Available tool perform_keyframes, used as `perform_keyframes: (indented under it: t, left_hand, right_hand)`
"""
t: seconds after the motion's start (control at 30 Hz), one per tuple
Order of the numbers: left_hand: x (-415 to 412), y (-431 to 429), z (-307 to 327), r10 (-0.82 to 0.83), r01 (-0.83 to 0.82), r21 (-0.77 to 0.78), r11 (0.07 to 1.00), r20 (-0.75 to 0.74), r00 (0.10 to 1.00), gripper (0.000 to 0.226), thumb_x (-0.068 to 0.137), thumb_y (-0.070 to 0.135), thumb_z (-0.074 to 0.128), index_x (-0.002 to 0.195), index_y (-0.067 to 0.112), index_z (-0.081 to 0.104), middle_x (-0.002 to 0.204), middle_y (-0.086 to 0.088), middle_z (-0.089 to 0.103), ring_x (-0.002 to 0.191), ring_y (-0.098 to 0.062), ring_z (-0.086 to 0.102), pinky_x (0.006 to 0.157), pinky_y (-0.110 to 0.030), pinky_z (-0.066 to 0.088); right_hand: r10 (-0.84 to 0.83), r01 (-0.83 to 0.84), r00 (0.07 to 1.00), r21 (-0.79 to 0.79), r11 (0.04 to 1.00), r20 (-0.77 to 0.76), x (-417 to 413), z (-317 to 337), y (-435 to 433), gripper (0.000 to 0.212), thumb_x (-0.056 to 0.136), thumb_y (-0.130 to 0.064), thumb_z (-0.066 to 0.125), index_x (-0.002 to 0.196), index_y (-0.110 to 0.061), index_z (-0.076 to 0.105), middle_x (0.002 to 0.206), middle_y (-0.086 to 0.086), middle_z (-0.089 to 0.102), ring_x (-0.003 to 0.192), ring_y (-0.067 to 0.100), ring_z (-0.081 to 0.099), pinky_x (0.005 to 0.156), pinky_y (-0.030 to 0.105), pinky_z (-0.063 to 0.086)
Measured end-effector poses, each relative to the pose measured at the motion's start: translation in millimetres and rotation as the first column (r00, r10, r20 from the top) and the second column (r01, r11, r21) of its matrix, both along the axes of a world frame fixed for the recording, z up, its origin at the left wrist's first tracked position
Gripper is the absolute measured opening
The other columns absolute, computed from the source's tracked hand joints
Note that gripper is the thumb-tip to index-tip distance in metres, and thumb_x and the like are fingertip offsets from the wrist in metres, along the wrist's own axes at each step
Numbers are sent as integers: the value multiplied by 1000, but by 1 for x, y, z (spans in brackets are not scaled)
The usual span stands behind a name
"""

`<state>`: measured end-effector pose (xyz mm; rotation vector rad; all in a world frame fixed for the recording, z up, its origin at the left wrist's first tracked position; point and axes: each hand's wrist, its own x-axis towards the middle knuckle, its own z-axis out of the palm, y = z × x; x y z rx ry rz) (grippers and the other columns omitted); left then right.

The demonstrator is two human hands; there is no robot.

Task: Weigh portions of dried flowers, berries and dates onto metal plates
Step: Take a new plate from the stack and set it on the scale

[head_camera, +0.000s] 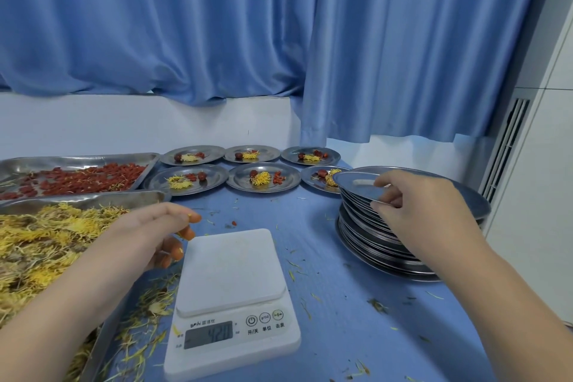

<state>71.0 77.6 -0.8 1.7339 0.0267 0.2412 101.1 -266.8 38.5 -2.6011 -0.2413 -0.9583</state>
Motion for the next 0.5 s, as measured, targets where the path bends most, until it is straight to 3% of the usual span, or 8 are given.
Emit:
perform_keyframes:
  t: [0.17, 0.33, 0.5]
  left_hand:
    - [-2, -2, 1, 14, -14, 16, 1000, 4, 1000, 26, 96, 20, 55, 85, 28, 77, 77, 0, 70, 58, -15, 60, 60, -34, 48]
    - [-4, -5, 4, 102, -101, -23, 995, 21, 995, 27, 96, 17, 57, 82, 29, 77, 83, -1, 70, 61, -18, 61, 63, -36, 49]
    - [-9, 1, 9, 292, -275, -169, 946, 88, 952, 23, 93, 14, 56, 91, 29, 73, 90, -1, 70, 64, -16, 58, 61, -33, 45]
  right_hand:
    - [109, -68, 958, -159, 985, 265, 0, 1, -2, 10, 73, -3, 76, 71, -11, 71, 65, 6, 62, 65, 35, 54, 62, 45, 48]
    - [337, -250, 811, -237, 939, 478, -7, -1, 12, 9, 81, -6, 67, 73, -8, 72, 70, 4, 64, 66, 33, 53, 63, 46, 43]
    - [548, -419, 678, -355, 836, 491, -28, -20, 53, 11, 83, -2, 65, 74, -4, 72, 74, 5, 66, 74, 24, 52, 62, 37, 40]
